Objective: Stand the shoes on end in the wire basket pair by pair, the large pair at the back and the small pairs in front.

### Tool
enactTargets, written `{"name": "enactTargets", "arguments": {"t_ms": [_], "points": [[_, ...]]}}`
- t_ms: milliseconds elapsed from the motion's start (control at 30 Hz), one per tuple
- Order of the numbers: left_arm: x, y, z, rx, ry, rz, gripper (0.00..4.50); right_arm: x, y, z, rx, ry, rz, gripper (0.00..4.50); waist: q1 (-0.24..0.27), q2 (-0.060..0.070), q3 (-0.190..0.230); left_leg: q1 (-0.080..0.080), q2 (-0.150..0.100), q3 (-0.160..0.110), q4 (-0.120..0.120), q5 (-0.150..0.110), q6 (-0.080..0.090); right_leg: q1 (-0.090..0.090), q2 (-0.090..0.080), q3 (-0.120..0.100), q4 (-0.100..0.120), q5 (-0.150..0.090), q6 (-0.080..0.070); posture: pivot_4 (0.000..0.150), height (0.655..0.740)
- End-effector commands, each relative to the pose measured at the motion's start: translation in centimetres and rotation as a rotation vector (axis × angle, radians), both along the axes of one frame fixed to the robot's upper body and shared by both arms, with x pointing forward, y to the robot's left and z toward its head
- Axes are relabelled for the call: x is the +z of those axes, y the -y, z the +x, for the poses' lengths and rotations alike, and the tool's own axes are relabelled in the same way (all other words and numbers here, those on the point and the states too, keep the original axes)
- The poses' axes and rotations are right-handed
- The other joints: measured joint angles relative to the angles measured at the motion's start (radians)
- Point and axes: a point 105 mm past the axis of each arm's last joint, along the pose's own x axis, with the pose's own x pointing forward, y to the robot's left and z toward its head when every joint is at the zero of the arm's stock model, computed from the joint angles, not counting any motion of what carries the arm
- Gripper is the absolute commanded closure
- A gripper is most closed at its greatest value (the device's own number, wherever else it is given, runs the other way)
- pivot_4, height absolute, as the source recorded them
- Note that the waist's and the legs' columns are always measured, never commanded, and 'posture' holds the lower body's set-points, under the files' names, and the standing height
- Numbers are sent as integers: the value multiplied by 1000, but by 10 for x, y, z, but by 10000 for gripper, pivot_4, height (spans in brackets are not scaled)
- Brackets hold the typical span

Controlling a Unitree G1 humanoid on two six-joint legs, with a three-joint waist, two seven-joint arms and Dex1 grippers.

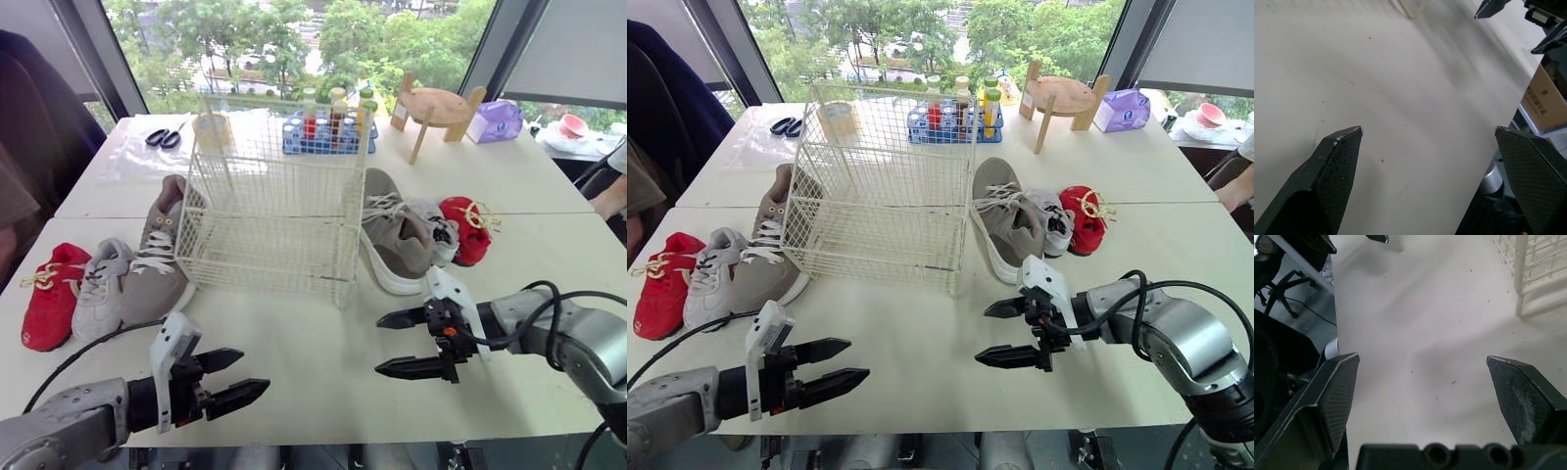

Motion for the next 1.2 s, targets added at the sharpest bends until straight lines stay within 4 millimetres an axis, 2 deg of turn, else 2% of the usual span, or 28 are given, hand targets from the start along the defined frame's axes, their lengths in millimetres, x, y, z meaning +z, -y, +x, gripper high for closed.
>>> {"name": "enactTargets", "arguments": {"t_ms": [33, 433, 567, 867, 933, 1000, 1067, 1133, 1200], "points": [[-1, 4, -2, -12, 11, 9, 759, 8, -2, 1, 7, 30, 19, 0, -1, 0, 0, 0, 0, 0, 0, 0, 0, 0, 0, 0, 0, 0, 0, 1500, 7400], [2, 6, 7, -8, 44, -2, 759, 12, -1, 6, -23, 38, 37, 0, 0, 0, 0, 1, 0, 0, 1, 0, 0, 1, 0, 0, 1, 0, 0, 1500, 7400], [9, 9, 9, -26, 62, -51, 759, 14, -1, 6, -23, 26, 49, 0, 0, 0, 0, 1, 0, 0, 1, 0, 0, 1, 0, 0, 1, 0, 0, 1500, 7400], [2, 11, 10, -37, 55, -20, 759, 19, 4, 4, -29, 41, -1, 0, 0, 0, 0, 2, 0, 0, 3, 0, 0, 1, 0, 0, 5, 0, 0, 1500, 7400], [3, 11, 11, -46, 61, -19, 759, 26, 8, 6, -30, 68, -36, 0, 0, 0, 0, 2, 0, 0, 5, 0, 0, 1, 0, 0, 6, 0, 0, 1500, 7400], [8, 9, 11, -73, 75, -2, 759, 43, 13, 11, -9, 124, -78, 0, -1, 0, 0, 2, 0, 0, 7, 0, 0, 1, 0, 0, 8, 0, 0, 1500, 7400], [14, 5, 10, -107, 91, 21, 759, 66, 16, 17, 9, 187, -94, 0, -3, 1, 0, 2, 0, 0, 9, 0, 0, 1, 0, 0, 9, 0, 0, 1500, 7400], [29, -3, 8, -154, 120, 58, 759, 102, 11, 25, 20, 255, -92, 0, -7, 1, 1, 2, 0, 0, 10, 0, 0, 1, 1, 0, 10, 0, 0, 1500, 7400], [48, -8, 8, -200, 154, 84, 759, 126, 1, 27, 68, 281, -113, 0, -8, 2, 1, 1, 2, 0, 10, 0, 0, 0, 2, 0, 10, 0, -1, 1500, 7400]]}}
